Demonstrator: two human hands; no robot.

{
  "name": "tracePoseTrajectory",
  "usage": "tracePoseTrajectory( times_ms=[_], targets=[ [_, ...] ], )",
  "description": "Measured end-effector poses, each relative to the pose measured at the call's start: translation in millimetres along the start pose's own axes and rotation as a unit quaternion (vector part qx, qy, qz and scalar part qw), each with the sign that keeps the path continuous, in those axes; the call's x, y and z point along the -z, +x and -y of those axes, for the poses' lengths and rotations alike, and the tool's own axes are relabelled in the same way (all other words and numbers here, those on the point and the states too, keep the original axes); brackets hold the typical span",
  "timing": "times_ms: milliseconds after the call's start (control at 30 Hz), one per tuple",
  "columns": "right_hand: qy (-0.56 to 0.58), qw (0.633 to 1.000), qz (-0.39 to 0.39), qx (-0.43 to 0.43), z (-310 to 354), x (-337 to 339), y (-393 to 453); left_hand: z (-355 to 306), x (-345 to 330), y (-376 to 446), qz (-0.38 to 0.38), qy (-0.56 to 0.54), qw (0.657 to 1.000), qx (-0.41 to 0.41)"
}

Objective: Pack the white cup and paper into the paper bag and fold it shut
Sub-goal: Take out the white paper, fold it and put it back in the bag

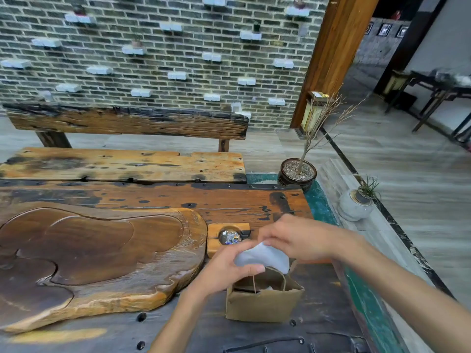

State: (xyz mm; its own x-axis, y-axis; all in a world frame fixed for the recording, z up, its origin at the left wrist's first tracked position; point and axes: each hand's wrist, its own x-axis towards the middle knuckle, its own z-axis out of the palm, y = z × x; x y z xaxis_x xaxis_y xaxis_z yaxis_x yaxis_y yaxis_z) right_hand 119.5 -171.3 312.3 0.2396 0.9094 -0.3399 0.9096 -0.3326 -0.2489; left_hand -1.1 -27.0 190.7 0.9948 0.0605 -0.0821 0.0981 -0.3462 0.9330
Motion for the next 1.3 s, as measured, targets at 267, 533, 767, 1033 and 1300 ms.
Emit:
tracePoseTrajectory(
  times_ms=[267,533,767,1033,1300],
  targets=[
    [0.047,0.998,-0.019,0.021,14.1,74.0,-9.1,-50.3,15.2,-11.8,-0.016,-0.180,0.983,-0.003],
    [0.486,0.823,-0.280,-0.090,-1.4,16.3,-9.3,-63.3,18.9,-28.8,-0.094,-0.368,0.924,0.043],
    [0.744,0.659,-0.055,-0.095,4.3,-70.4,-20.7,-57.1,14.3,-37.4,-0.144,-0.400,0.904,0.048],
    [0.733,0.657,-0.110,-0.135,21.6,-75.9,-19.8,-56.1,6.7,-41.7,-0.152,-0.377,0.913,0.039],
    [0.686,0.693,-0.186,-0.123,31.3,-67.3,-25.1,-58.9,-2.6,-44.4,-0.146,-0.348,0.924,0.059]
  ],
)
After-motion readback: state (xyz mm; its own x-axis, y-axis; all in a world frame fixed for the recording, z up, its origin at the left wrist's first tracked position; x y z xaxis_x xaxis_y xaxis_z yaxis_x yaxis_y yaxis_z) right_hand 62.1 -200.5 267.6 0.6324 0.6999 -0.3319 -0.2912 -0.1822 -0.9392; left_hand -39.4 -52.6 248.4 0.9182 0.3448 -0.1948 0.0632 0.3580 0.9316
